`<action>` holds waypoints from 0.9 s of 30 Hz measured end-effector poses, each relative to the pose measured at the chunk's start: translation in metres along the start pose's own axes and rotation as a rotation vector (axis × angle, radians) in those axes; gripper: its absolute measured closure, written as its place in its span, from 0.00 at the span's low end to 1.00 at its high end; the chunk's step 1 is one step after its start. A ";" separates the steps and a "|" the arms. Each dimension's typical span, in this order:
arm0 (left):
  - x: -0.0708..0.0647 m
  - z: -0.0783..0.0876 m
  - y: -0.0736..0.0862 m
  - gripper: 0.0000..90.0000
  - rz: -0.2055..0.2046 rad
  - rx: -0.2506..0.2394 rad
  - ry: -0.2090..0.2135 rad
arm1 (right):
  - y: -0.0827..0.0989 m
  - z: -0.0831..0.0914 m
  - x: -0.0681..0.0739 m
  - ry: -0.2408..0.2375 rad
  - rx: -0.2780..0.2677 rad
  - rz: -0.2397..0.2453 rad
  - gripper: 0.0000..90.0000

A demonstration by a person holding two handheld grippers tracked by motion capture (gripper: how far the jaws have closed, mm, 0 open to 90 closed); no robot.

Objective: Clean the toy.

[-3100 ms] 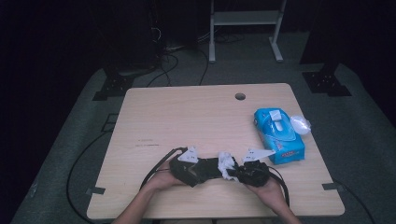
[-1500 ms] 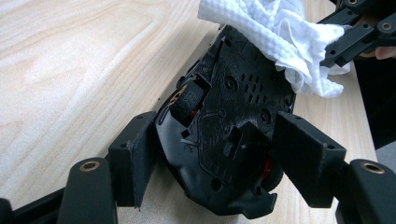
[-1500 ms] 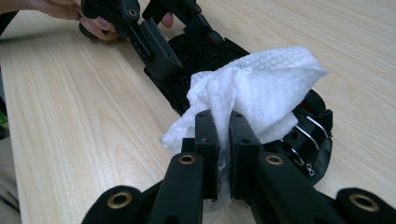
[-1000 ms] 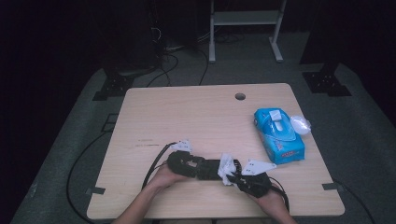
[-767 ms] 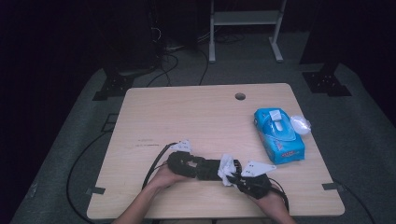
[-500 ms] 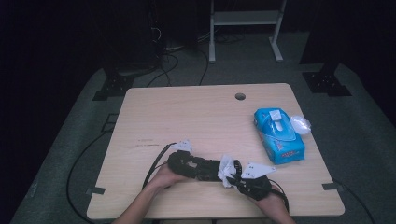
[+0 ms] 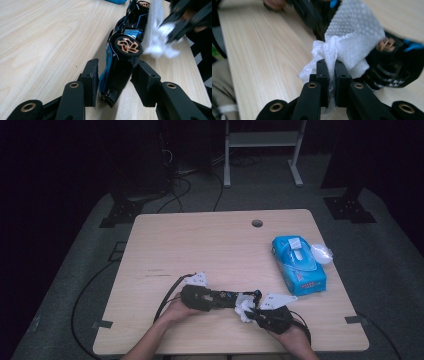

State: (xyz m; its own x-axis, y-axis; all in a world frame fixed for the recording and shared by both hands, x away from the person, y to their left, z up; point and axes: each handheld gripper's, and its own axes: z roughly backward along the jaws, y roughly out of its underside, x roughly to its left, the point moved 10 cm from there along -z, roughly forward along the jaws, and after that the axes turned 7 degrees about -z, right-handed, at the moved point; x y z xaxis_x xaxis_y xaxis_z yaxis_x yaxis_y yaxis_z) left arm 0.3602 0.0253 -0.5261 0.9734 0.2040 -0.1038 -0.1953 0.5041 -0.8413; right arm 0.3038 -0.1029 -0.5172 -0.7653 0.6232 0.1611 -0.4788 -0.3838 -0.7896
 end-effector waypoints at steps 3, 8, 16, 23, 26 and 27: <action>-0.002 0.000 -0.001 0.68 -0.029 0.000 -0.013 | -0.016 0.009 0.006 -0.011 -0.050 -0.001 0.93; -0.006 -0.001 -0.001 0.74 -0.097 0.018 -0.024 | -0.045 0.014 0.012 -0.012 -0.103 -0.001 0.93; -0.006 -0.001 -0.001 0.76 -0.134 0.015 -0.038 | -0.070 -0.022 0.015 -0.005 -0.033 -0.015 0.93; -0.005 -0.001 -0.001 0.77 -0.136 0.014 -0.043 | -0.059 -0.010 -0.014 0.079 0.012 -0.059 0.93; -0.006 -0.001 -0.002 0.77 -0.139 0.014 -0.046 | -0.057 -0.004 -0.023 0.094 0.013 -0.098 0.93; -0.006 -0.001 -0.002 0.77 -0.138 0.013 -0.045 | -0.058 -0.006 -0.021 0.092 0.016 -0.095 0.93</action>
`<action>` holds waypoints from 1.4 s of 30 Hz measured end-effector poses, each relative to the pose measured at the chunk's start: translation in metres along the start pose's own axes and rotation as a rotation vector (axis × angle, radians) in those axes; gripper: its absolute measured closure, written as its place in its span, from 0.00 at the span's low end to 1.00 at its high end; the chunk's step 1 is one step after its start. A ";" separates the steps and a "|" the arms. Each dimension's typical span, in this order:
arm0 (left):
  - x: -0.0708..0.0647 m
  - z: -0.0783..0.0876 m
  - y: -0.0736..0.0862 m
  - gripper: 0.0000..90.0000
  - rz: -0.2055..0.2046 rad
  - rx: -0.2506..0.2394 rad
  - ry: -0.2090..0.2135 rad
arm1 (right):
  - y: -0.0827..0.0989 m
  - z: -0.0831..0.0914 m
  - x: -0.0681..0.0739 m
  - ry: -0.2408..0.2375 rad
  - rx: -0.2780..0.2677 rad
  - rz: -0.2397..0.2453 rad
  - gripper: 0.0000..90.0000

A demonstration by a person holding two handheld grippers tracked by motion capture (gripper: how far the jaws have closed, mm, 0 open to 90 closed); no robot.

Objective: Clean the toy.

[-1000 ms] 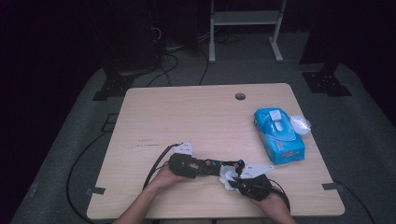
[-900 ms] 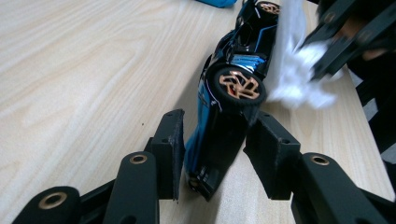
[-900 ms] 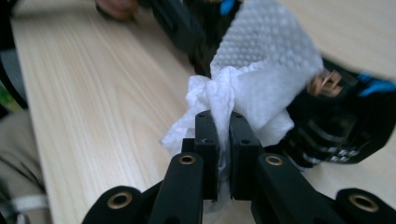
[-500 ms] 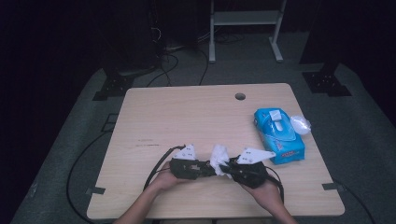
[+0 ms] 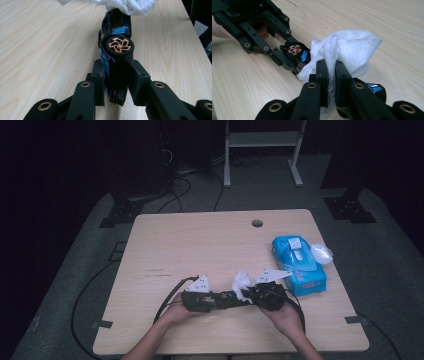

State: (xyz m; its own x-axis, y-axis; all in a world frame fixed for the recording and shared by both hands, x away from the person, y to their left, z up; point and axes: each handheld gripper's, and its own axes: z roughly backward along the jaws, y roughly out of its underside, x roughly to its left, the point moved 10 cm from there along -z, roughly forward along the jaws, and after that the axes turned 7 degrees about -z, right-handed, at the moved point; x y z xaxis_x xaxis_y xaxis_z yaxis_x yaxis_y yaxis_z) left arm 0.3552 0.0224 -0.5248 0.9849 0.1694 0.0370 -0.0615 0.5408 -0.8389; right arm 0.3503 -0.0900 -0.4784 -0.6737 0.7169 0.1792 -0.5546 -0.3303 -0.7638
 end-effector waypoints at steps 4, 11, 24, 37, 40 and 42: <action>0.000 0.000 0.000 0.77 -0.005 0.001 0.001 | -0.007 -0.014 0.019 -0.051 0.011 0.030 0.93; 0.001 0.003 0.002 0.78 -0.016 0.004 0.004 | -0.011 -0.016 0.008 0.005 0.023 0.039 0.93; 0.000 0.001 0.000 0.78 -0.028 0.006 0.003 | -0.018 -0.031 0.025 -0.041 0.020 0.039 0.93; 0.000 0.002 0.000 0.78 -0.025 0.011 0.008 | -0.012 -0.020 0.011 0.014 0.013 0.044 0.93; 0.000 0.001 0.000 0.78 -0.033 0.012 0.007 | -0.007 -0.008 -0.009 0.064 0.002 0.012 0.93; 0.000 0.001 0.000 0.78 -0.031 0.011 0.007 | -0.006 -0.004 -0.015 0.087 -0.002 -0.002 0.93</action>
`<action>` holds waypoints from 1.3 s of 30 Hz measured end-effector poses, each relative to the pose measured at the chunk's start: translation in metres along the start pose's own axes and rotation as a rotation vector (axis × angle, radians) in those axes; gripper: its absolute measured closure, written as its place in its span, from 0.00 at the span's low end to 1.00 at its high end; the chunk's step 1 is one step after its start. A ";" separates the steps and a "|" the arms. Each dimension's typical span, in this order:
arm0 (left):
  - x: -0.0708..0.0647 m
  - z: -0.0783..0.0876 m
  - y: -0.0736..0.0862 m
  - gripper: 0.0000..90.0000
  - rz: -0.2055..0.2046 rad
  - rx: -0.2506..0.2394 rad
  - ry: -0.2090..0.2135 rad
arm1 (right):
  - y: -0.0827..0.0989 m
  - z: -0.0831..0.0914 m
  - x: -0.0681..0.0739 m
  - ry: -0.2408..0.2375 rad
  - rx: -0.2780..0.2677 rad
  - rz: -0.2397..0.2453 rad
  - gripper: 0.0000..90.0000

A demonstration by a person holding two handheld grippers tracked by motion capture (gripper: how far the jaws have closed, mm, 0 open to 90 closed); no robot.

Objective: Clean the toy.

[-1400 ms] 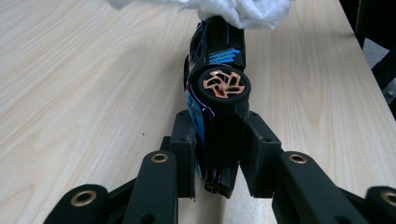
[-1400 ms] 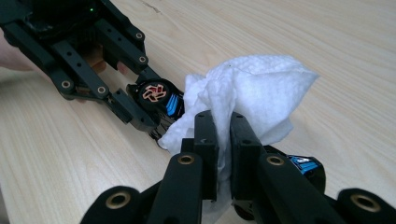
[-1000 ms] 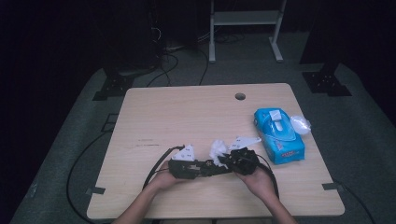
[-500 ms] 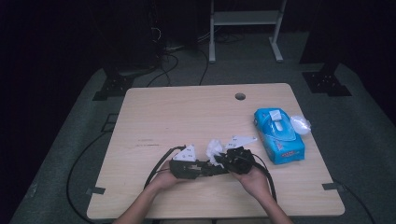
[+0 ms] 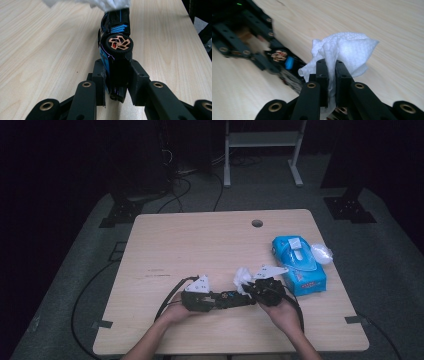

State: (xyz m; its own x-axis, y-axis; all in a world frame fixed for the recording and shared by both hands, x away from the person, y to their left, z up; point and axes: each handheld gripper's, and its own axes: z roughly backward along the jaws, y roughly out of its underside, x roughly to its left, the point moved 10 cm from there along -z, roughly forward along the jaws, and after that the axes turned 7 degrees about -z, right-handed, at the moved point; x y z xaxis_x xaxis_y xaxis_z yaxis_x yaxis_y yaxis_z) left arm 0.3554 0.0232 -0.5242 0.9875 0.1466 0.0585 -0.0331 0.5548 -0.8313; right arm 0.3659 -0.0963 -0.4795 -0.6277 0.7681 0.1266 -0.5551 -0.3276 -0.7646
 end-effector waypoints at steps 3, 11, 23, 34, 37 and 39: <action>0.000 0.000 0.000 0.78 0.004 0.001 0.001 | 0.000 -0.003 0.012 -0.046 -0.005 0.017 0.92; 0.000 0.000 0.000 0.78 -0.001 0.003 0.003 | 0.005 0.009 -0.008 -0.006 -0.014 -0.008 0.93; 0.001 0.001 0.001 0.78 0.006 -0.001 0.006 | 0.008 0.011 -0.007 -0.003 -0.031 -0.015 0.92; 0.002 0.002 0.002 0.78 0.010 0.001 0.000 | 0.012 0.018 -0.014 0.003 -0.041 -0.021 0.92; 0.002 0.001 0.002 0.78 0.013 -0.002 0.002 | 0.016 0.024 -0.028 0.030 -0.048 -0.062 0.92; 0.003 0.001 0.002 0.78 0.013 -0.002 0.002 | 0.018 0.025 -0.030 0.040 -0.045 -0.071 0.92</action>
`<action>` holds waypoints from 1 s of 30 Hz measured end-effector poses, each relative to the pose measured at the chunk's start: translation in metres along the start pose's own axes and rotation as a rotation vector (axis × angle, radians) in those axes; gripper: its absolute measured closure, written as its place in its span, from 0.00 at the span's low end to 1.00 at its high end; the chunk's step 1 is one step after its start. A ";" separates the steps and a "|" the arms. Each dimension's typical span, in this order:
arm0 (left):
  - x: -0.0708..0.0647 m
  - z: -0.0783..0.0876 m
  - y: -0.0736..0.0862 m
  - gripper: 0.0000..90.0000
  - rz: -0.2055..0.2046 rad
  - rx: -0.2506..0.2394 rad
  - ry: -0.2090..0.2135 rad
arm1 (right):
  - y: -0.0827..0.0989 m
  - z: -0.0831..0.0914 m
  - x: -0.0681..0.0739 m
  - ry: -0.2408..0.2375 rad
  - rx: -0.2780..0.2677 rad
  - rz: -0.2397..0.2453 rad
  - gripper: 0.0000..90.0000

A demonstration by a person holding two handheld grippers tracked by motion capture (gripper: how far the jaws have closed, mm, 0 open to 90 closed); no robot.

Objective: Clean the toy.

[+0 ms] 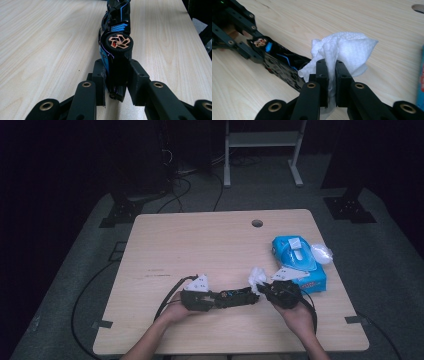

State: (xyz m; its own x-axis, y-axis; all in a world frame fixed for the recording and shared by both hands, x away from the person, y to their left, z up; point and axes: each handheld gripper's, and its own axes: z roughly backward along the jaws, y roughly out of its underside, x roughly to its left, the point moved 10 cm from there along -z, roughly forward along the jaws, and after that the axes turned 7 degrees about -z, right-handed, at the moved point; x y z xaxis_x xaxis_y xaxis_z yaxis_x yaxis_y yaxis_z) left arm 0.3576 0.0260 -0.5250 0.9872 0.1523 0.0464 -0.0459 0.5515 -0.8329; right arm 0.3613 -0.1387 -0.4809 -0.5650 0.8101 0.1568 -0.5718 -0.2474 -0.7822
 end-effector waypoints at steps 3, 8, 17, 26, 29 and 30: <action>0.000 0.000 0.000 0.78 0.000 0.002 -0.002 | -0.003 -0.001 0.010 -0.026 -0.012 0.025 0.92; 0.000 0.000 0.000 0.79 -0.010 0.005 -0.004 | -0.003 -0.004 0.018 -0.044 -0.004 0.062 0.92; 0.000 0.000 0.000 0.78 -0.005 0.005 0.000 | -0.007 0.000 0.010 -0.057 -0.032 0.014 0.92; -0.001 -0.001 0.000 0.78 -0.011 0.008 0.001 | -0.005 -0.001 0.000 -0.028 -0.006 0.003 0.92; -0.001 0.000 0.000 0.78 -0.013 0.010 0.000 | -0.004 -0.003 0.005 -0.048 0.000 0.019 0.92; -0.001 0.000 0.000 0.78 -0.011 0.009 -0.001 | -0.003 -0.004 0.004 -0.042 -0.001 0.024 0.92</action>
State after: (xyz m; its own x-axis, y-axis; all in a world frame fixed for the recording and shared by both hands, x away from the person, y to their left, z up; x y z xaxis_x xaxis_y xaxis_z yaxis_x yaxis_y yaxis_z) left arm 0.3569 0.0255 -0.5253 0.9876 0.1467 0.0562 -0.0362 0.5609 -0.8271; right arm 0.3630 -0.1325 -0.4801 -0.6030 0.7809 0.1632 -0.5573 -0.2659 -0.7866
